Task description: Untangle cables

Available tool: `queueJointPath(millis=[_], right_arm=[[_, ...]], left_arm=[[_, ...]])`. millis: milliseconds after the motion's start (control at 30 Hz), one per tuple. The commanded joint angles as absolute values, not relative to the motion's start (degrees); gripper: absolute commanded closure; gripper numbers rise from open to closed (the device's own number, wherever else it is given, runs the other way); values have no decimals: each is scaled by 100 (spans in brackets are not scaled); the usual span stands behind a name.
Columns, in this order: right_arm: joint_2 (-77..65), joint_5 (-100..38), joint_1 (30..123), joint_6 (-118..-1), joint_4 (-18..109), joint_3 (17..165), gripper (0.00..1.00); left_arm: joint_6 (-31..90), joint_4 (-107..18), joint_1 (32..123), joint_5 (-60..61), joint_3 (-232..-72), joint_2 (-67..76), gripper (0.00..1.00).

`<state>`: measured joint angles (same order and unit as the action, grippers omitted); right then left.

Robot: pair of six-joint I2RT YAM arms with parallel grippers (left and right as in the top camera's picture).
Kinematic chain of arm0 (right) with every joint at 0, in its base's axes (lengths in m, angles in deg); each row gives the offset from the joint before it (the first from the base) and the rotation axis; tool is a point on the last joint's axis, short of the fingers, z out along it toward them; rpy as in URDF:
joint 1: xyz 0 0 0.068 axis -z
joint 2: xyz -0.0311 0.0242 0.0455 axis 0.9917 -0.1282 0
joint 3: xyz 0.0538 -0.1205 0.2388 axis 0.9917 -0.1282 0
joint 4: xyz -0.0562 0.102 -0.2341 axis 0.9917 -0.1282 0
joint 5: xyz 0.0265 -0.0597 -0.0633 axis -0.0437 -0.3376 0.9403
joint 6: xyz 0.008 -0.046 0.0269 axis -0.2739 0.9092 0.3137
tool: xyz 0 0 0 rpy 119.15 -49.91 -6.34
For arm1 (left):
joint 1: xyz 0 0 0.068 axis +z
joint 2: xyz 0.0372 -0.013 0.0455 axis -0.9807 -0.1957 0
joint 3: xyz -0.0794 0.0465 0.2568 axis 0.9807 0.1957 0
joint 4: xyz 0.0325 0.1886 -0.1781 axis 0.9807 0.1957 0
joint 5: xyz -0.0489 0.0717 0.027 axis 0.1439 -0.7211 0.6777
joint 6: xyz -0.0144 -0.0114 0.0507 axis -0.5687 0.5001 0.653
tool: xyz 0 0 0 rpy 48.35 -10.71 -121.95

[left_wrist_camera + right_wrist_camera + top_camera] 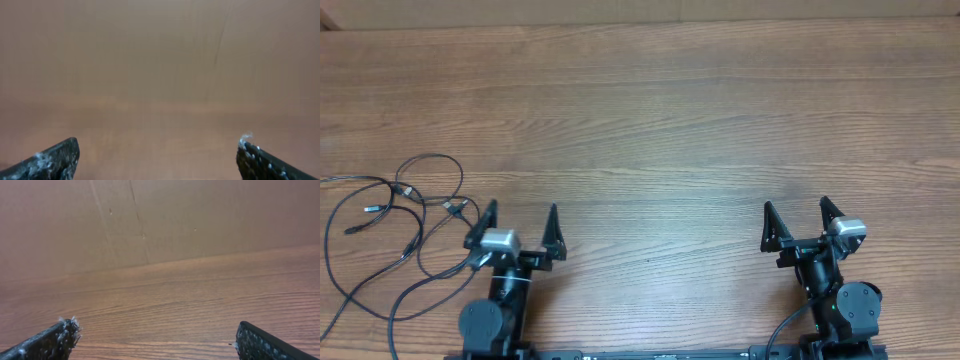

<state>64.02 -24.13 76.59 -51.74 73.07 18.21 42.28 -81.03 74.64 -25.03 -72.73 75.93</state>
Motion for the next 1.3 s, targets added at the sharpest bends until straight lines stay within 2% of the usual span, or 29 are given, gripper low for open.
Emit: queueJointPath(millis=[0,1267], right_arm=[[6459,-2439,7630,-5132,7347,1760,0],[6459,-2439,7630,-5132,7347,1760,0]], left_arm=[[4473,-7410,7505,-2332,-7248,7645,0],[4484,-7432,7499,-2374,-7248,7641,0]])
